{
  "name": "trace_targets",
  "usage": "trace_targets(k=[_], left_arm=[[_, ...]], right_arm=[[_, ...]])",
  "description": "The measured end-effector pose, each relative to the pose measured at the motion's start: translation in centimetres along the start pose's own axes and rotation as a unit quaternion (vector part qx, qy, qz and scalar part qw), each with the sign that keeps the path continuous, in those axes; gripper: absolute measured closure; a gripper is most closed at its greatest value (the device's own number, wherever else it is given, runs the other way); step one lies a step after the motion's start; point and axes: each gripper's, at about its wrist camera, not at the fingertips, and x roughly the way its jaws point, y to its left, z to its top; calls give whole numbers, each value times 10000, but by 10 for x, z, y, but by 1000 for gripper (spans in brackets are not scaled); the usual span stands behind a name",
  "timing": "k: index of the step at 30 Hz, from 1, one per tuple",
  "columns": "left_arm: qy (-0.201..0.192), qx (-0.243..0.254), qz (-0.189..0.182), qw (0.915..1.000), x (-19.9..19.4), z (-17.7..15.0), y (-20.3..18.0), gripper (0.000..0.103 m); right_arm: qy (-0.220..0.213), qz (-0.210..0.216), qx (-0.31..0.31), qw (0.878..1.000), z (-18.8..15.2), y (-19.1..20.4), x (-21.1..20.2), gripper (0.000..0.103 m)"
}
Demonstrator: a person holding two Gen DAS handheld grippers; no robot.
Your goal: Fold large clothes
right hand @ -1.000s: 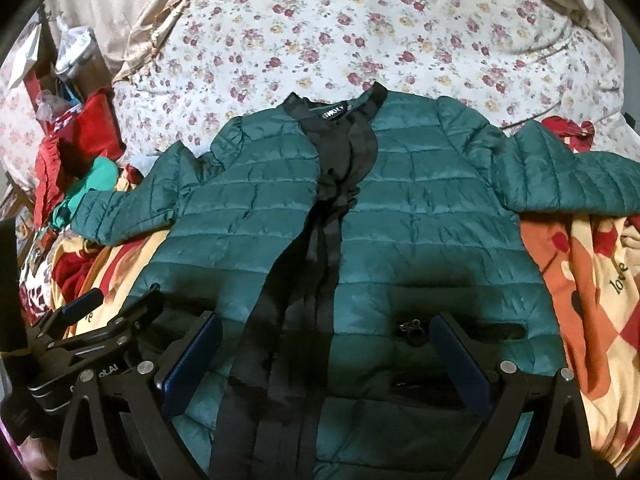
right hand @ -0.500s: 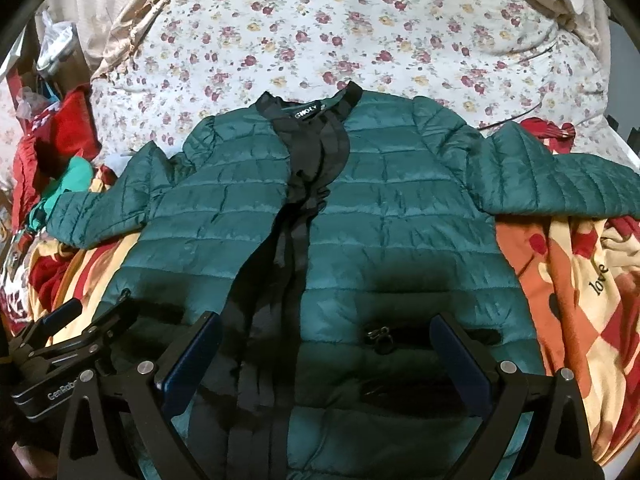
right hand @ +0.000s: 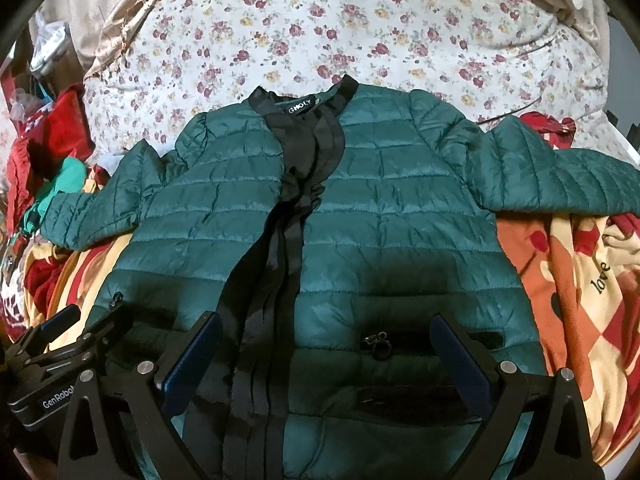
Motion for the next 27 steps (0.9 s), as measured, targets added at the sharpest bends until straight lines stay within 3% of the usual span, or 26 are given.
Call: trace_targets(k=[27], left_arm=[[-24,22,93,10000,7,8,3,1]], right_arm=[[181,-51,170,9997,8,-7,17,0]])
